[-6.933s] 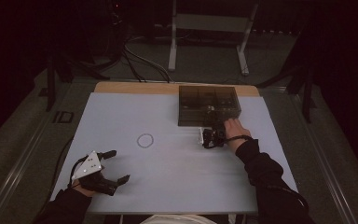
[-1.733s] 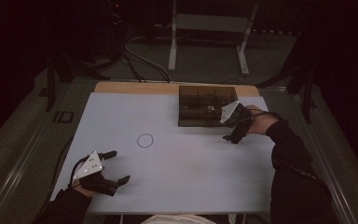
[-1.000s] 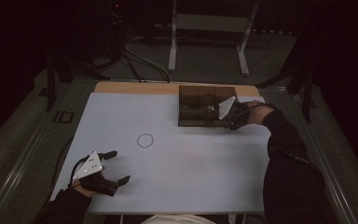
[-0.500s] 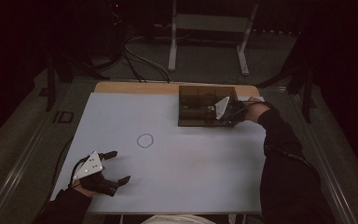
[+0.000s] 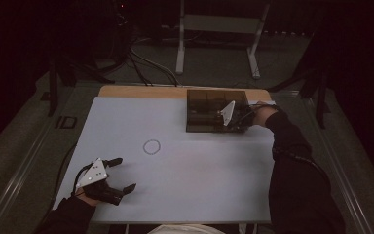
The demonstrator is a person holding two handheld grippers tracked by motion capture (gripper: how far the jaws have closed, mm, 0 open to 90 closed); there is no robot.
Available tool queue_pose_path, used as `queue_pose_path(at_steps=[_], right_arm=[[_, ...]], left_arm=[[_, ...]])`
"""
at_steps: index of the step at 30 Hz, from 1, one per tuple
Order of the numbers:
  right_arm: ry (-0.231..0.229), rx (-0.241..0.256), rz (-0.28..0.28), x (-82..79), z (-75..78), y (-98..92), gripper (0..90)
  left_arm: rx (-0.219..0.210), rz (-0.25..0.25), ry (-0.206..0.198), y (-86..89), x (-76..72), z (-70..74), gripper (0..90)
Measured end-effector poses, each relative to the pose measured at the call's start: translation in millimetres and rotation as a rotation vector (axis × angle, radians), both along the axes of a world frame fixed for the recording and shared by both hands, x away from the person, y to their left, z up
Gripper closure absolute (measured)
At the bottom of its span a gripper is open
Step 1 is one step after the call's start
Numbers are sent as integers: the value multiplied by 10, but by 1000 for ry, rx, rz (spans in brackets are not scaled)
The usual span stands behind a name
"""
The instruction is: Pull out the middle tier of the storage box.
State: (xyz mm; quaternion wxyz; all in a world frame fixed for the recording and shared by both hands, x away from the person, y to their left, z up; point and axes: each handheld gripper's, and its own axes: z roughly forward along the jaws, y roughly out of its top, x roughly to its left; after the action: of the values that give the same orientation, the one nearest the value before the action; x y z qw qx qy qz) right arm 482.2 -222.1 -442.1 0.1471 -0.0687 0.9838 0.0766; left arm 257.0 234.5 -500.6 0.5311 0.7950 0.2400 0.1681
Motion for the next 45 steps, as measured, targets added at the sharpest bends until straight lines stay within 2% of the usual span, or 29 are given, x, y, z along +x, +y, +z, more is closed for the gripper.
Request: queue_pose_path(at_steps=[9, 16, 45], right_arm=[[42, -3, -35, 40, 24, 13, 858], [71, -5, -38, -9, 29, 19, 870], [66, 11, -44, -398, 32, -8, 872]], left_arm=[[-1, 1, 2, 2, 4, -2, 10], [0, 0, 5, 0, 8, -5, 10], [7, 2, 9, -5, 17, -11, 10]])
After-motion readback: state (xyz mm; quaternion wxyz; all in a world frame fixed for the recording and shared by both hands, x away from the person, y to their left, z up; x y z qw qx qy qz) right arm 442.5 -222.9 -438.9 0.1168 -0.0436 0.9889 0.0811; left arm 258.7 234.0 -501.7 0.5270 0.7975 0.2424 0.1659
